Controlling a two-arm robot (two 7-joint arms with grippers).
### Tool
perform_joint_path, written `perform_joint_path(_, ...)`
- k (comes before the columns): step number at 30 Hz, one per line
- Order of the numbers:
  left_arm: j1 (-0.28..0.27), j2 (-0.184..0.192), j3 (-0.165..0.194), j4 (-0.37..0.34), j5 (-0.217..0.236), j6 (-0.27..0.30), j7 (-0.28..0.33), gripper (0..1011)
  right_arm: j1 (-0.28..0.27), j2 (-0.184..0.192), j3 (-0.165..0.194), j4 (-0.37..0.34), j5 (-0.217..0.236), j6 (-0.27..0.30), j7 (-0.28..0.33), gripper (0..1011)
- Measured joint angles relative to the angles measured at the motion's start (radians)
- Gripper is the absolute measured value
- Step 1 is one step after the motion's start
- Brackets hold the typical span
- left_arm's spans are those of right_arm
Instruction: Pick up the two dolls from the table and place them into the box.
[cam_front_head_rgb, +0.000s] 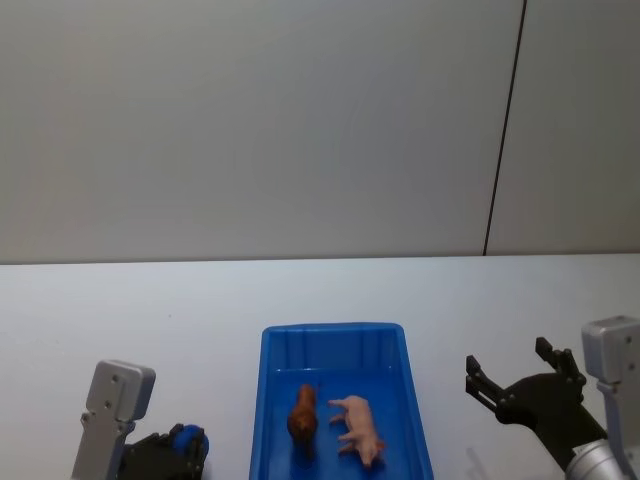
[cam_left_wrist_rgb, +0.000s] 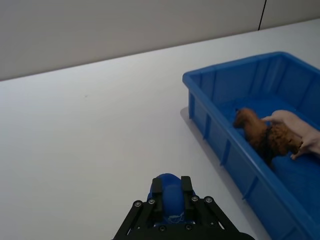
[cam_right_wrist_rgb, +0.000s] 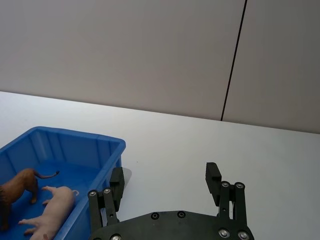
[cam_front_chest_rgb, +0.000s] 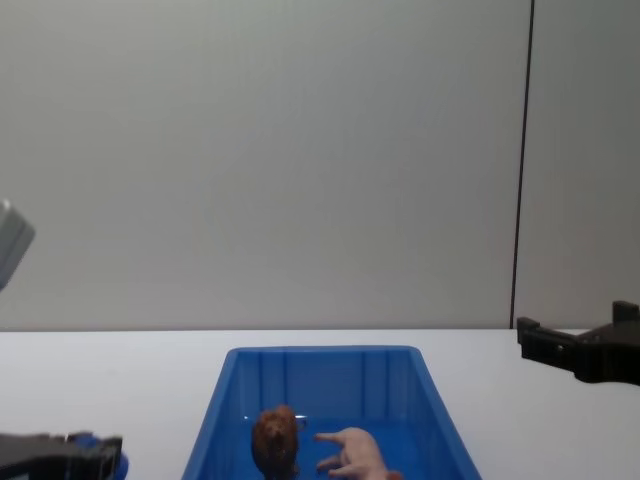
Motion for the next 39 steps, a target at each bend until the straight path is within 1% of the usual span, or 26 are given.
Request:
perform_joint_path(1, 0.0, 0.0, 0.0, 0.0, 0.0, 0.0, 0.0, 217, 0.0, 0.0, 0.0, 0.0, 0.0, 0.0, 0.0, 1001)
perform_joint_path(4, -0.005, -0.002, -0.003, -0.008, 0.01, -0.024, -0.011, 204, 0.0, 0.0, 0.0, 0.0, 0.0, 0.0, 0.0, 1001)
perform_joint_path(8, -0.015, -0.005, -0.007, -0.019, 0.024, -0.06, -0.038, 182, 0.0, 0.0, 0.0, 0.0, 0.0, 0.0, 0.0, 1001)
perform_joint_path(9, -0.015, -0.005, -0.007, -0.019, 0.024, -0.06, -0.038, 177, 0.0, 0.0, 0.0, 0.0, 0.0, 0.0, 0.0, 1001)
perform_joint_path(12, -0.025, -0.007, -0.011, -0.025, 0.032, -0.093, -0.073, 163, 0.0, 0.0, 0.0, 0.0, 0.0, 0.0, 0.0, 1001)
perform_joint_path(14, -0.031, -0.008, -0.012, -0.026, 0.035, -0.104, -0.088, 157, 0.0, 0.0, 0.0, 0.0, 0.0, 0.0, 0.0, 1001)
perform_joint_path(18, -0.047, -0.013, -0.016, -0.027, 0.038, -0.139, -0.145, 134, 0.0, 0.0, 0.0, 0.0, 0.0, 0.0, 0.0, 1001)
perform_joint_path(21, -0.055, -0.015, -0.017, -0.027, 0.039, -0.153, -0.174, 134, 0.0, 0.0, 0.0, 0.0, 0.0, 0.0, 0.0, 1001)
perform_joint_path(22, -0.063, -0.017, -0.018, -0.024, 0.039, -0.167, -0.208, 134, 0.0, 0.0, 0.0, 0.0, 0.0, 0.0, 0.0, 1001)
perform_joint_path(24, -0.066, -0.018, -0.018, -0.023, 0.039, -0.171, -0.218, 134, 0.0, 0.0, 0.0, 0.0, 0.0, 0.0, 0.0, 1001)
perform_joint_path(33, -0.101, -0.029, -0.019, -0.002, 0.028, -0.215, -0.372, 134, 0.0, 0.0, 0.0, 0.0, 0.0, 0.0, 0.0, 1001)
perform_joint_path(35, -0.107, -0.03, -0.019, 0.002, 0.026, -0.219, -0.395, 156, 0.0, 0.0, 0.0, 0.0, 0.0, 0.0, 0.0, 1001)
perform_joint_path(37, -0.115, -0.033, -0.017, 0.009, 0.021, -0.226, -0.434, 226, 0.0, 0.0, 0.0, 0.0, 0.0, 0.0, 0.0, 1001)
perform_joint_path(39, -0.12, -0.035, -0.016, 0.013, 0.02, -0.229, -0.458, 269, 0.0, 0.0, 0.0, 0.0, 0.0, 0.0, 0.0, 1001)
